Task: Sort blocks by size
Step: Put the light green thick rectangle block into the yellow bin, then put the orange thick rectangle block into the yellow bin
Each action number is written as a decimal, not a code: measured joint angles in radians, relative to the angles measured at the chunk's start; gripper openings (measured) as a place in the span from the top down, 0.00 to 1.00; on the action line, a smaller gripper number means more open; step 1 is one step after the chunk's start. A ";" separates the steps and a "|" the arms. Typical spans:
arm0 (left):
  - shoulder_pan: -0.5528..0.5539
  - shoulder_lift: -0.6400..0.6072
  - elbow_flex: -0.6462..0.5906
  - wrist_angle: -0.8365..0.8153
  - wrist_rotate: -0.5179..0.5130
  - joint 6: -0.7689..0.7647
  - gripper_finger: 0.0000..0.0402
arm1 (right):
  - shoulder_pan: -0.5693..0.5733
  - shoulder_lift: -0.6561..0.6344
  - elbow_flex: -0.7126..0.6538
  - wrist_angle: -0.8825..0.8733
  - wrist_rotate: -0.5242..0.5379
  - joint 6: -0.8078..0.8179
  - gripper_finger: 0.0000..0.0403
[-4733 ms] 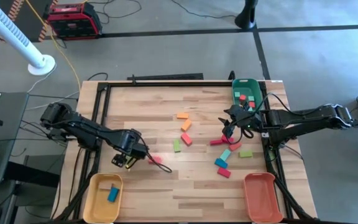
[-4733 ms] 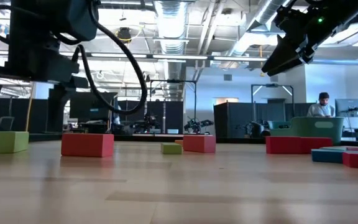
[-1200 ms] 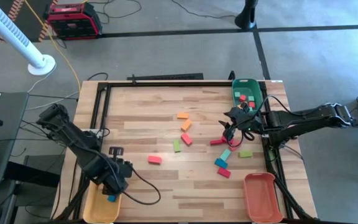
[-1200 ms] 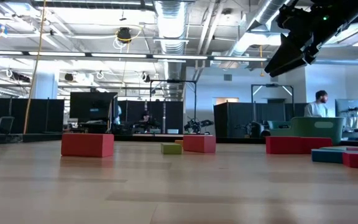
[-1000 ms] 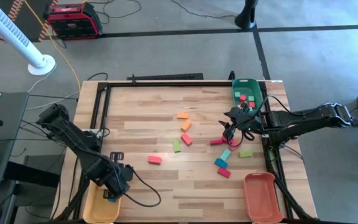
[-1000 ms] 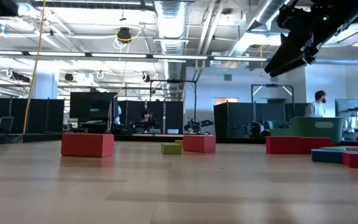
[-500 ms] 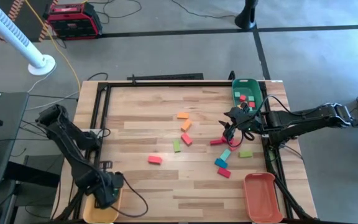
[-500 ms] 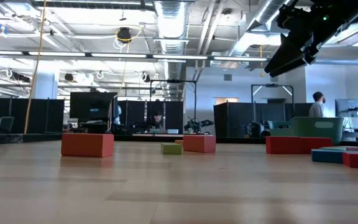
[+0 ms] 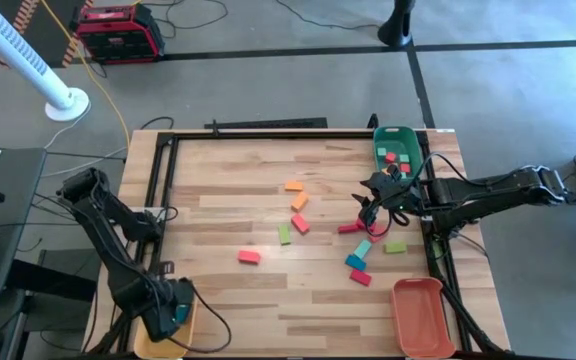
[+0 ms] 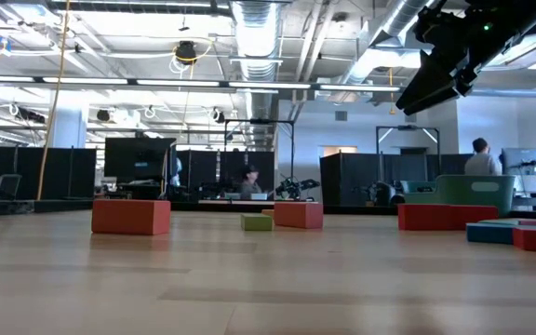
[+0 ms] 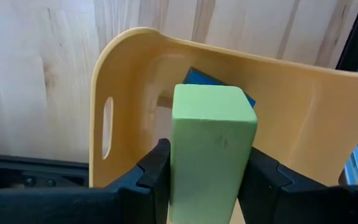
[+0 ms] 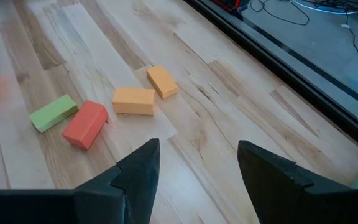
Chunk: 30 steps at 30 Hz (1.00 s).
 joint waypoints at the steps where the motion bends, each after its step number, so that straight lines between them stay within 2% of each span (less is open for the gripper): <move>1: 0.000 0.000 -0.006 -0.001 0.000 -0.004 0.68 | 0.000 0.000 0.000 0.000 0.000 0.000 0.39; 13: -0.001 0.000 -0.115 0.102 0.087 -0.041 0.66 | 0.000 0.000 0.000 0.000 0.000 0.001 0.39; 22: -0.001 0.000 -0.115 0.098 0.090 -0.103 0.45 | 0.000 0.000 0.000 0.000 0.000 0.001 0.39; 26: 0.016 -0.004 -0.101 0.066 0.109 -0.046 0.39 | 0.000 0.000 0.000 0.000 0.000 0.001 0.39; 30: 0.054 -0.005 -0.047 -0.039 0.030 0.045 0.37 | 0.000 0.000 0.000 0.000 0.000 0.001 0.39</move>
